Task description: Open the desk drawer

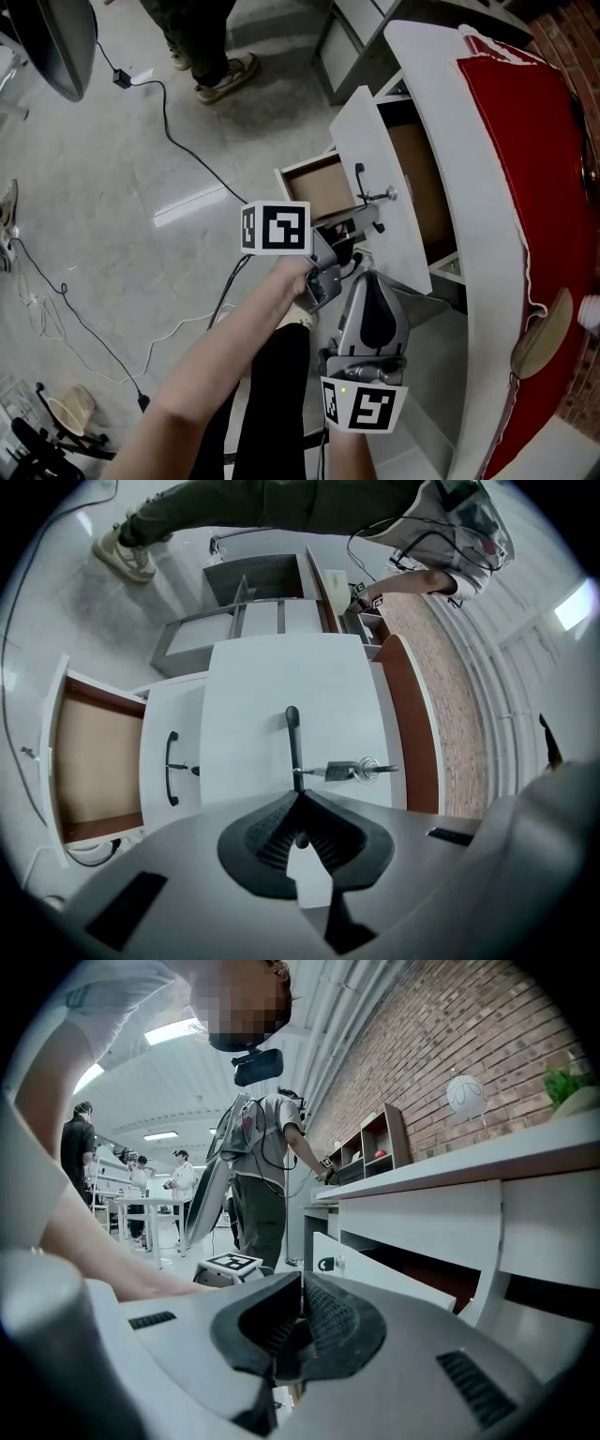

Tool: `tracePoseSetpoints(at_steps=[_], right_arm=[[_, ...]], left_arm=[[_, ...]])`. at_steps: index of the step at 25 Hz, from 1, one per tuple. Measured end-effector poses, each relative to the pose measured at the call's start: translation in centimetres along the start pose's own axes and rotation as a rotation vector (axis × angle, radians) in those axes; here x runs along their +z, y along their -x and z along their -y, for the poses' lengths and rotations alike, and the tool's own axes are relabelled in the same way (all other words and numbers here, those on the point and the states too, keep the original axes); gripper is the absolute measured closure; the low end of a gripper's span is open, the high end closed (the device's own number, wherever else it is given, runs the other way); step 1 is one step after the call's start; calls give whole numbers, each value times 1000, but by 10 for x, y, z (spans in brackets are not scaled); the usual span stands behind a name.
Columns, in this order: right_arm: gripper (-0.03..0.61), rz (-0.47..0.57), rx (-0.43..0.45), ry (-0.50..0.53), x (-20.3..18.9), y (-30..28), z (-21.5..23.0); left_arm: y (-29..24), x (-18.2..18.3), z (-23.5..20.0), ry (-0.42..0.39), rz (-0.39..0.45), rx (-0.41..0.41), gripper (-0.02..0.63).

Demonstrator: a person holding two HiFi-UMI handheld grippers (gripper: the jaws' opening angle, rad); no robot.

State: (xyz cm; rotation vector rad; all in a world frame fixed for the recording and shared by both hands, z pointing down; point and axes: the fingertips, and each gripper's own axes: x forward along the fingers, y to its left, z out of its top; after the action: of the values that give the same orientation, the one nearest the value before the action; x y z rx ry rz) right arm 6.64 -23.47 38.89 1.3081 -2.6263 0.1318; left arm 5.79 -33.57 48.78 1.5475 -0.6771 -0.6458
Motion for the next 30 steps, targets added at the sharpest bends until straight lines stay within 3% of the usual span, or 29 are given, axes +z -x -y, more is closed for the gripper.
tracePoseSetpoints(at_steps=[16, 30], right_arm=[[558, -10, -13, -52, 0, 12, -20], [558, 19, 53, -40, 14, 7, -53]], left_arm=[[46, -1, 1, -10, 23, 35, 589], [78, -4, 0, -13, 21, 49, 589]])
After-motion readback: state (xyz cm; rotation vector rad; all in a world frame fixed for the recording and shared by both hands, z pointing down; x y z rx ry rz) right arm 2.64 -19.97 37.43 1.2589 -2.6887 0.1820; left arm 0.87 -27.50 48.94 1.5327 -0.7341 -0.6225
